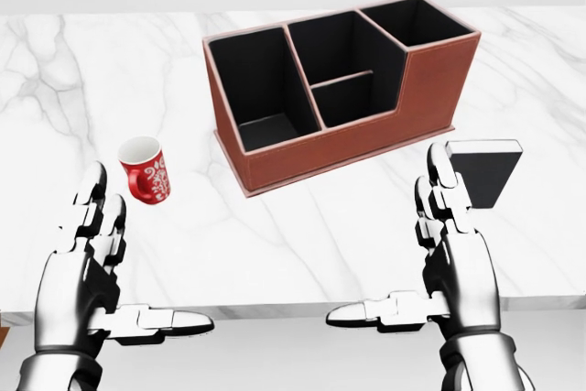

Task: Pick up the book and place it in the left compartment of the caddy.

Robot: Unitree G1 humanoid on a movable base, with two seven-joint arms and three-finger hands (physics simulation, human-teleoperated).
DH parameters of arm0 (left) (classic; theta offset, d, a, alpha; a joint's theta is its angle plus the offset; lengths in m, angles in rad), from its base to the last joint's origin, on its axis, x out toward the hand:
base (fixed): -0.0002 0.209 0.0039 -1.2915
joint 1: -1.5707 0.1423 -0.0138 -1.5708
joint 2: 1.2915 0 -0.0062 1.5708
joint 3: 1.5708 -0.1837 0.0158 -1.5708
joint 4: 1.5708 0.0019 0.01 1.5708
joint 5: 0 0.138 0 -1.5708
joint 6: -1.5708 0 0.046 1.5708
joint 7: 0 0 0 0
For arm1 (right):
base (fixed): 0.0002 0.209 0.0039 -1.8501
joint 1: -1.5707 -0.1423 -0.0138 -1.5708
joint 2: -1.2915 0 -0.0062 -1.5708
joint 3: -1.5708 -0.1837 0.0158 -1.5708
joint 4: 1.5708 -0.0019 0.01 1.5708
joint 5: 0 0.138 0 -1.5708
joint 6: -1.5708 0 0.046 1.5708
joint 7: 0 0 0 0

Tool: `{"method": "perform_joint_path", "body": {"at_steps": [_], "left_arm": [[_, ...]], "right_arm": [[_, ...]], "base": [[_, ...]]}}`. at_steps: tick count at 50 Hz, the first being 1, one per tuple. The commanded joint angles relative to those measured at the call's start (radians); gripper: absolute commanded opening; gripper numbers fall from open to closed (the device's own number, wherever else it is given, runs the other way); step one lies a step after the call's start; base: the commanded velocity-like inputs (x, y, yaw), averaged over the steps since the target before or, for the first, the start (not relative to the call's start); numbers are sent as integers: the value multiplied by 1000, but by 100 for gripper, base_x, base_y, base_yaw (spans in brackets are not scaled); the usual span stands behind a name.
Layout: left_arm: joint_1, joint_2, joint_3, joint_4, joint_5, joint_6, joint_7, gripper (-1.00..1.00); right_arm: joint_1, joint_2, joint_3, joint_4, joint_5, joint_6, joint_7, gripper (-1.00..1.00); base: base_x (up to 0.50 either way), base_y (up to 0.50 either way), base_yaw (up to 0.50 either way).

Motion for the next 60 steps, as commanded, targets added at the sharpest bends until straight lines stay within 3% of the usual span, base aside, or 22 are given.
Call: {"method": "perform_joint_path", "body": {"at_steps": [1,43,60], "left_arm": [[2,1,7,18,-4,0,-6,100],[24,-5,-8,-6,1,0,-4,100],[24,-3,-2,1,-3,0,-6,100]], "right_arm": [[10,1,4,-18,-6,0,6,100],[21,6,6,-12,-16,0,-4,100],[21,-18,-20,-91,-1,0,32,100]], "base": [[50,0,0],[50,0,0],[0,0,0]]}}
